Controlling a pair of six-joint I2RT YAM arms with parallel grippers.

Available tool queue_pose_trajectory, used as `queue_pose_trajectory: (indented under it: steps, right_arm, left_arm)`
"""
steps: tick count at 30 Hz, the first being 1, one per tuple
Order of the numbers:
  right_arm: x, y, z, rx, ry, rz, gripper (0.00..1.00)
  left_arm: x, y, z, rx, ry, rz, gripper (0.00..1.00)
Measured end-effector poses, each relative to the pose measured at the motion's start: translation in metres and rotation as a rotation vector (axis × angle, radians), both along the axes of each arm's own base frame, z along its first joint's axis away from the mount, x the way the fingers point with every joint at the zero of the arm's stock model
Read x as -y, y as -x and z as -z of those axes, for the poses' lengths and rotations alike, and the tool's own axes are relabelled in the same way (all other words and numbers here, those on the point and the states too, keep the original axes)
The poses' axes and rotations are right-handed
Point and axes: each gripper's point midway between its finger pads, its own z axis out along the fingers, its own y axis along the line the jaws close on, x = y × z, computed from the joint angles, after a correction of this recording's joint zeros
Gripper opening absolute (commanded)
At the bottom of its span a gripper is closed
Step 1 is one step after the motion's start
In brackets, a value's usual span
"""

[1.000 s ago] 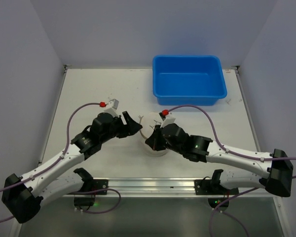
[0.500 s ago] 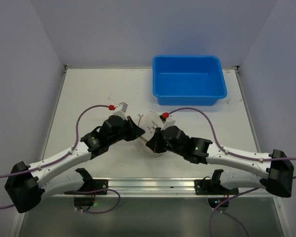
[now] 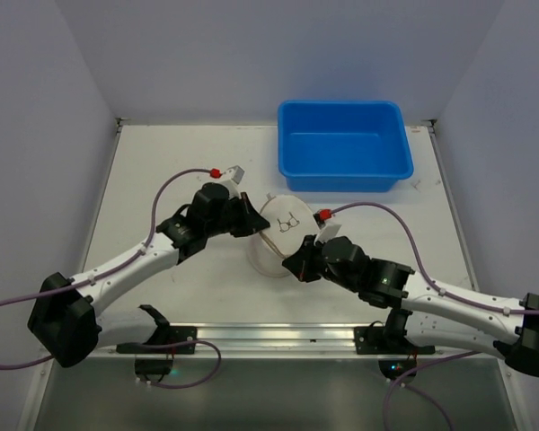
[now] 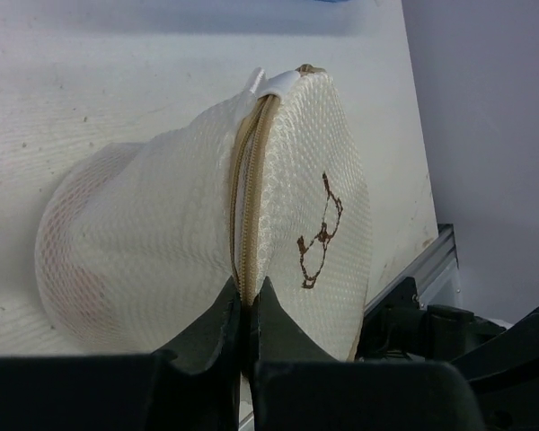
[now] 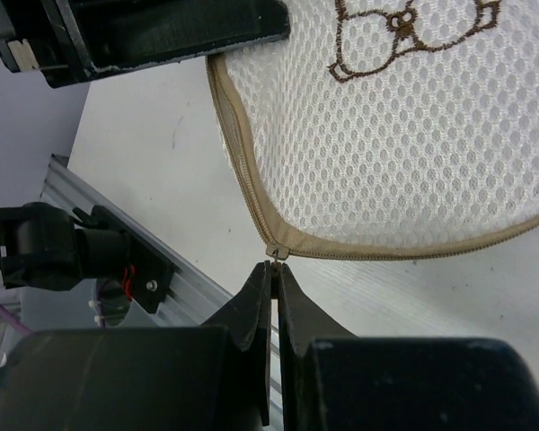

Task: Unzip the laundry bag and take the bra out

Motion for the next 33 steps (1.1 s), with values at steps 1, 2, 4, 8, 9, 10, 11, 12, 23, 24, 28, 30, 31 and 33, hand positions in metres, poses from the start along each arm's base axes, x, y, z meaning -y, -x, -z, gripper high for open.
queue_pose_trajectory:
  steps: [1, 2, 4, 8, 9, 10, 11, 12, 23, 24, 28, 30, 31, 33]
  right_arm:
    - [0.001, 0.000, -0.001, 0.004, 0.001, -0.002, 0.00]
    - [0.001, 0.000, -0.001, 0.007, 0.002, -0.004, 0.00]
    - [0.001, 0.000, -0.001, 0.012, 0.003, -0.007, 0.00]
    - [-0.009, 0.005, 0.004, -0.010, 0.014, -0.053, 0.00]
    - [-0.013, 0.005, 0.008, -0.020, 0.028, -0.063, 0.00]
    - [-0.016, 0.005, 0.010, -0.031, 0.037, -0.073, 0.00]
    - [-0.020, 0.005, 0.012, -0.040, 0.046, -0.080, 0.00]
    - [-0.024, 0.004, 0.013, -0.047, 0.053, -0.084, 0.00]
    - [-0.059, -0.008, -0.008, -0.039, 0.015, -0.104, 0.00]
    - [-0.059, -0.008, -0.007, -0.042, 0.016, -0.107, 0.00]
    - [-0.061, -0.006, -0.003, -0.054, 0.019, -0.116, 0.00]
    - [-0.059, -0.005, 0.000, -0.063, 0.029, -0.119, 0.00]
    - [-0.058, -0.004, 0.003, -0.067, 0.035, -0.118, 0.00]
    - [-0.054, -0.002, 0.008, -0.072, 0.038, -0.115, 0.00]
  left_arm:
    - [0.004, -0.002, -0.004, 0.008, 0.001, 0.019, 0.00]
    - [0.007, -0.004, -0.008, 0.018, 0.000, 0.033, 0.03]
    - [0.009, -0.005, -0.014, 0.039, -0.004, 0.053, 0.20]
    - [0.003, -0.015, -0.020, 0.085, -0.038, 0.035, 0.66]
    - [0.000, -0.017, -0.020, 0.087, -0.044, 0.019, 0.82]
    - [-0.003, -0.019, -0.019, 0.088, -0.052, 0.006, 0.87]
    - [-0.006, -0.019, -0.018, 0.079, -0.052, -0.007, 0.91]
    - [-0.009, -0.019, -0.018, 0.080, -0.050, -0.021, 0.95]
    - [-0.030, 0.029, -0.017, 0.067, 0.026, -0.076, 0.77]
    - [-0.026, 0.034, -0.008, 0.048, 0.018, -0.065, 0.70]
    - [-0.011, 0.049, 0.024, -0.043, -0.015, -0.026, 0.30]
    - [-0.002, 0.050, 0.028, -0.054, -0.005, -0.009, 0.05]
    - [0.001, 0.050, 0.027, -0.056, 0.005, -0.007, 0.00]
    - [0.004, 0.049, 0.025, -0.050, 0.014, -0.001, 0.00]
